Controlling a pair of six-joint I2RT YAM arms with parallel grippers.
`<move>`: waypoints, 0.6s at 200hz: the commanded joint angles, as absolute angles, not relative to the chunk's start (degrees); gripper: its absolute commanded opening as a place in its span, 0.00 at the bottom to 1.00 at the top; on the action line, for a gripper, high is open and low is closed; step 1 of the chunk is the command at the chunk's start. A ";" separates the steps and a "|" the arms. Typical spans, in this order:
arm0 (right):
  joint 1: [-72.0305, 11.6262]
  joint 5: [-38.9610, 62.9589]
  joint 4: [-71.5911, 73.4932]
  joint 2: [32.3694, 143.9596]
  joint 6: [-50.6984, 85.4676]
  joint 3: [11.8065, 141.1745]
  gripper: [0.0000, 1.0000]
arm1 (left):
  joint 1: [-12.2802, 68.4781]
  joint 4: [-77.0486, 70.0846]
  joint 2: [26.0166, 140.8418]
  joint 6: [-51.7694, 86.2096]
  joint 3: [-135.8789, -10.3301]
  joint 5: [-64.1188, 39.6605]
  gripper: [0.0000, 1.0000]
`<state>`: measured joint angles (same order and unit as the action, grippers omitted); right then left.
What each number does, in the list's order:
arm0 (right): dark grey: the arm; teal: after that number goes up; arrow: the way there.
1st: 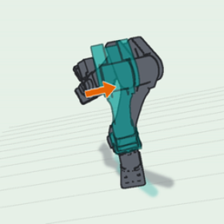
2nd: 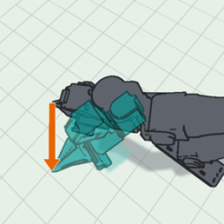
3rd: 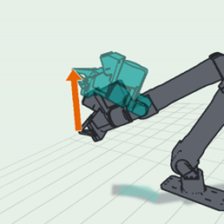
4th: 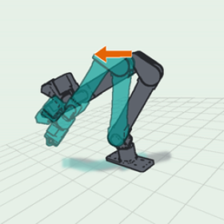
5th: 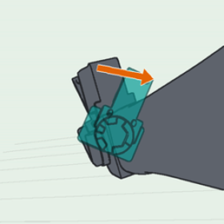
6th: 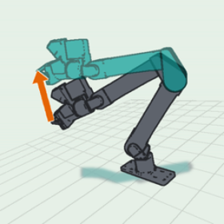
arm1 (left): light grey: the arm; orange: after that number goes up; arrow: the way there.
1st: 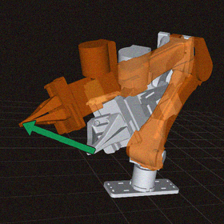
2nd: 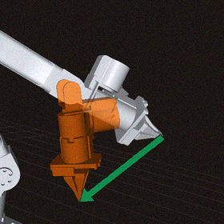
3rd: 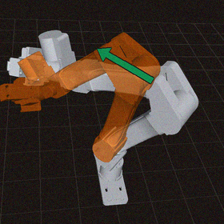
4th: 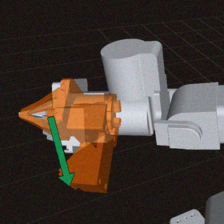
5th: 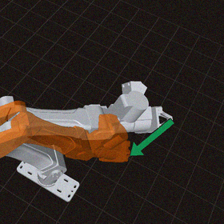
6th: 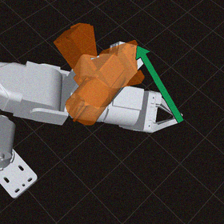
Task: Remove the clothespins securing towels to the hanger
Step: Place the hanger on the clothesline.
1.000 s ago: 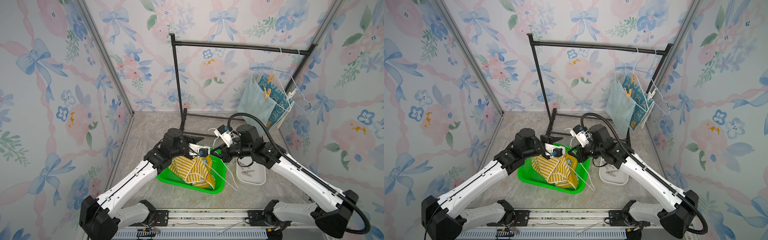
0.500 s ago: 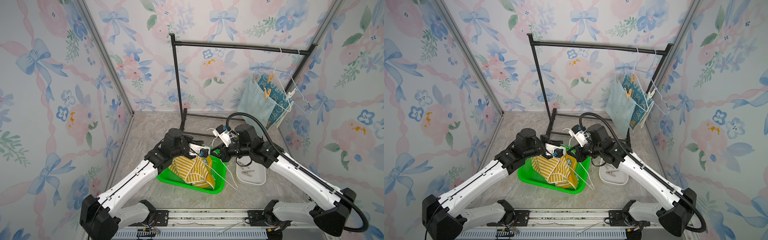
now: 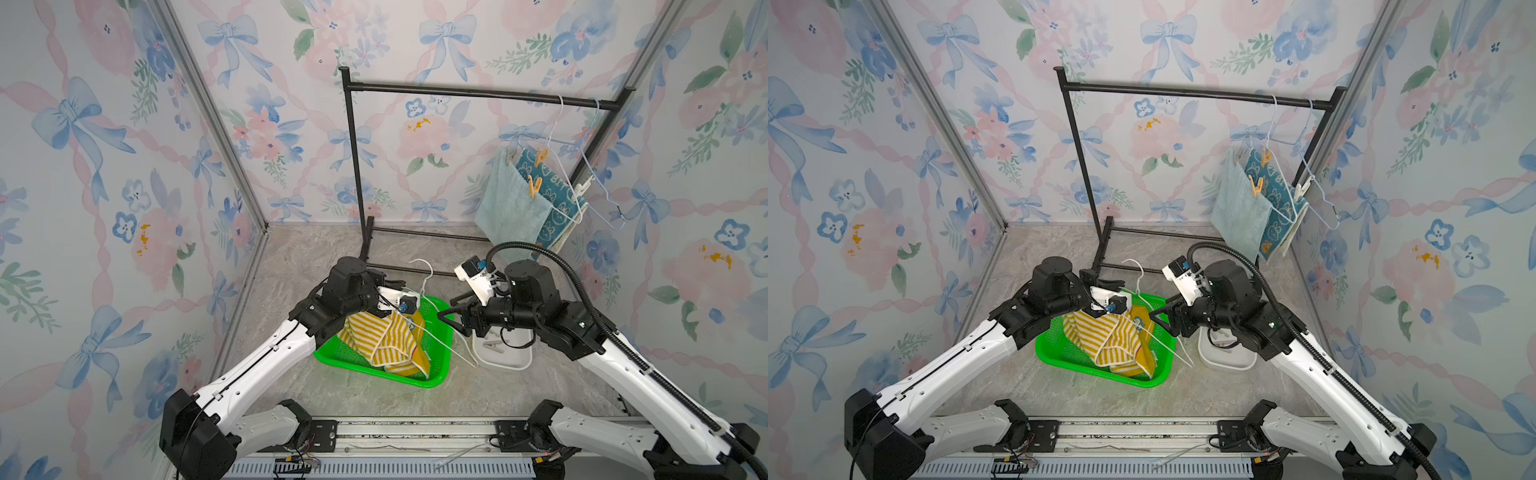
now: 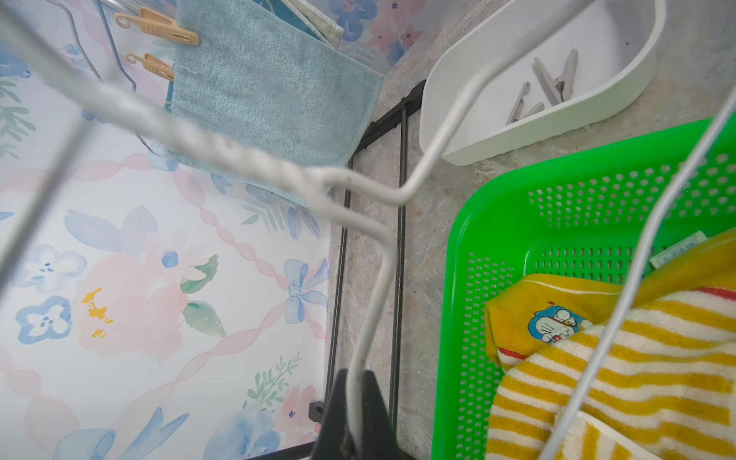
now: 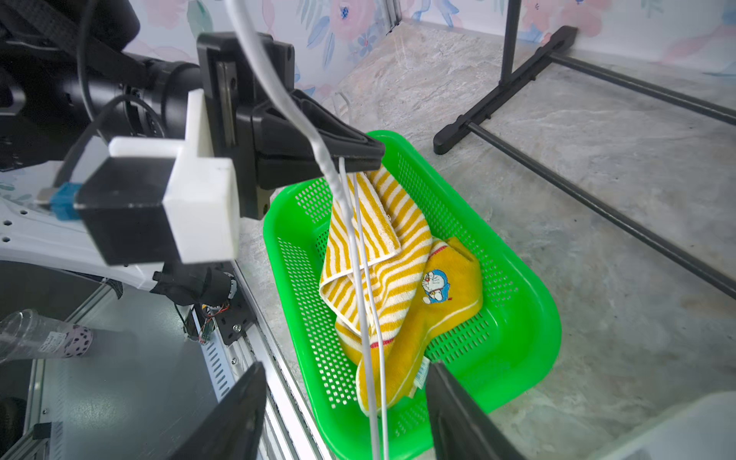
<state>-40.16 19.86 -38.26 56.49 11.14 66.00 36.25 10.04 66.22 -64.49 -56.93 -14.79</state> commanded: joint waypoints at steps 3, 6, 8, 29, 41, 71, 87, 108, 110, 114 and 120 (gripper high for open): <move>-39.95 16.75 -40.34 52.98 10.78 61.37 0.70 | 36.48 10.33 65.57 -64.16 -58.32 -14.50 0.00; -40.01 16.53 -40.26 52.51 10.78 60.89 0.70 | 36.52 10.37 65.57 -64.16 -58.26 -14.43 0.00; -40.06 16.35 -40.26 52.20 10.78 60.51 0.71 | 36.49 10.33 65.50 -64.16 -58.29 -14.42 0.00; -40.32 15.48 -39.83 49.37 11.06 57.06 0.73 | 36.48 10.26 65.54 -63.94 -58.31 -14.17 0.00; -40.70 15.06 -39.14 48.15 11.15 54.94 0.73 | 36.51 10.32 65.47 -63.85 -58.27 -14.24 0.00; -41.96 14.17 -36.20 45.65 12.50 50.12 0.68 | 36.47 10.30 65.56 -63.55 -58.50 -14.00 0.00; -42.57 13.87 -33.77 44.60 13.01 47.90 0.59 | 36.50 10.35 65.47 -63.63 -58.43 -13.80 0.00; -43.01 13.04 -31.57 43.27 13.21 45.60 0.47 | 36.55 10.33 65.45 -63.46 -58.54 -13.46 0.00; -43.01 13.02 -31.40 43.14 13.26 45.37 0.47 | 36.49 10.34 65.47 -63.39 -58.54 -13.45 0.00; -43.12 12.97 -31.05 43.01 13.42 44.97 0.45 | 36.48 10.36 65.48 -63.37 -58.54 -13.45 0.00; -43.18 12.93 -30.53 42.74 13.44 44.47 0.42 | 36.54 10.31 65.48 -63.22 -58.64 -13.45 0.00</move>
